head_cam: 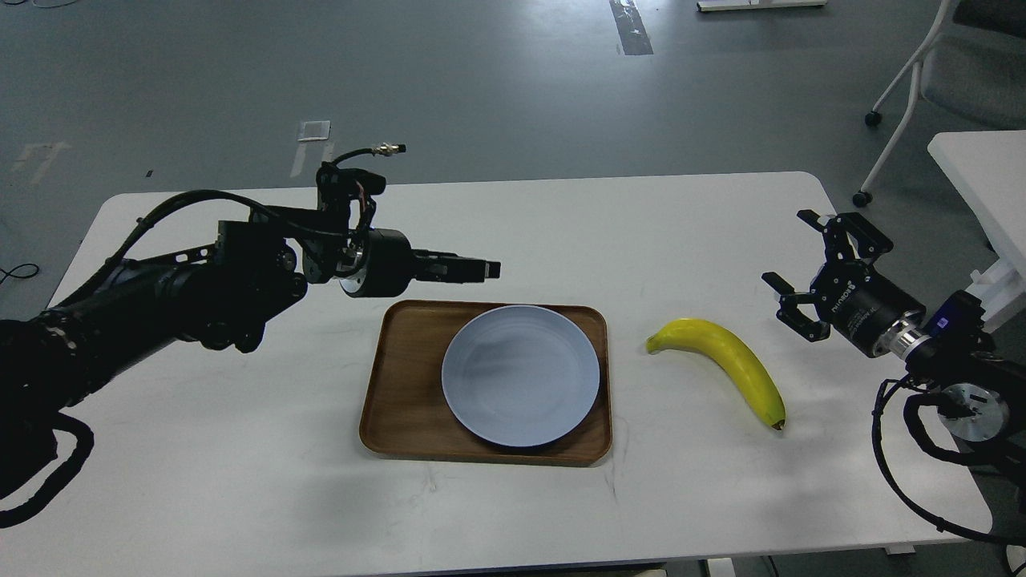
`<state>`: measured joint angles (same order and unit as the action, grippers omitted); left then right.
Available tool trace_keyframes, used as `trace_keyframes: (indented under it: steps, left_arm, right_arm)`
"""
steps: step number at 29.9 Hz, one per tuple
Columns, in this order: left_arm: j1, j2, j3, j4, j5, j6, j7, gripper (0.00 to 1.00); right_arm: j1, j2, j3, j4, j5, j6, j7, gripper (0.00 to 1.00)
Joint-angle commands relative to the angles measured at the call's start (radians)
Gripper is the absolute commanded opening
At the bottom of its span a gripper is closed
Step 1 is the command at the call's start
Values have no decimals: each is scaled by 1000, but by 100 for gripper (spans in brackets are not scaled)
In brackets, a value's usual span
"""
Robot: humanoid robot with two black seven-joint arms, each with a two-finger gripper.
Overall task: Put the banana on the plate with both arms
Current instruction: 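Release the plate and withdraw the left gripper to rest, then lower the right gripper onto the yellow banana and close it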
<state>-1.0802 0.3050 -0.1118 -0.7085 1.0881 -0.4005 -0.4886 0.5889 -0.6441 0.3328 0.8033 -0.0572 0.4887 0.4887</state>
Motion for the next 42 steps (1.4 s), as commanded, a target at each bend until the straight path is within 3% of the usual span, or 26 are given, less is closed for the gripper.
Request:
trace_keyframes:
  steps: [1,5,9,14,23,34,42]
  left_arm:
    - [23,49,-29,-31,-561,-9,0,98]
    - [86,98,-38,-37,-805,-15,0,98]
    - [201,155,-150,-43,-927,-62,0,98]
    - [377,190,-336,-35,-935,-88,0,98]
    - [459,229,-376,-37,-935,-88,0,98]
    - [456,217,-379,-43,-930,-88,0,98]
    - [454,226,-376,-57,-921,-88,0,98]
  right_arm:
    - [5,-2,0,2,-1,0,0,100]
    - [6,-2,0,0,-1,0,0,100]
    - [2,-2,-1,0,-3,0,0,100]
    - [5,-14,-1,19,-59,0,0,100]
    - [106,-155,-18,177,-384,0,0,100]
    - [630,-197,-561,203,-866,0,0,100]
    - [782,-115,-787,198,-1093,0,0,100]
